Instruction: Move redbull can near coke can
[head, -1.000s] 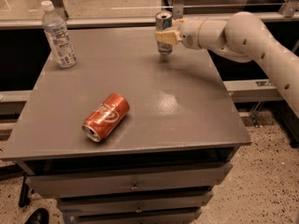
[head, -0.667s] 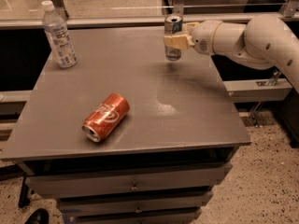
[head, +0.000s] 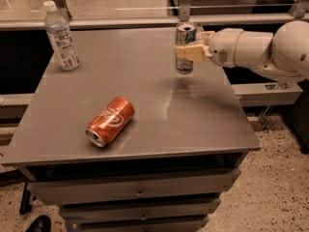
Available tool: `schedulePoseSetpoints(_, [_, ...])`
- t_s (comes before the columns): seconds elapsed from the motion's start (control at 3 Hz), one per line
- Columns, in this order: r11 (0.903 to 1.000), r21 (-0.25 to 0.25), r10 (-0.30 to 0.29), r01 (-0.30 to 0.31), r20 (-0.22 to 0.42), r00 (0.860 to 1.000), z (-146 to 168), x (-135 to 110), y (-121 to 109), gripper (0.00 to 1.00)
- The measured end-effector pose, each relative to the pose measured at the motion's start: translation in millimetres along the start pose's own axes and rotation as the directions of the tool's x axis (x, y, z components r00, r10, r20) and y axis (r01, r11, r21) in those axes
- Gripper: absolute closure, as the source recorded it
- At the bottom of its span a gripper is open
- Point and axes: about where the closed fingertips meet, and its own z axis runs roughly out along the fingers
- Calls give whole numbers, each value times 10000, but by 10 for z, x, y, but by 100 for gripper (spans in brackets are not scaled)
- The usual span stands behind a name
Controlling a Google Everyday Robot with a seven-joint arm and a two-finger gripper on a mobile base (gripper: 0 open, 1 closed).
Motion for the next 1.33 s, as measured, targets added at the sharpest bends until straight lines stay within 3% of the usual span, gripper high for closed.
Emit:
schedulePoseSetpoints(0.33, [9996, -290, -71, 73, 55, 10000, -24, -29, 170, 100])
schedulePoseSetpoints(0.67, [9965, -829, -125, 133, 91, 9999, -121, -34, 550, 100])
schedulePoseSetpoints(1.33, [9797, -2000, 126, -115, 40, 9999, -203, 154, 1433, 100])
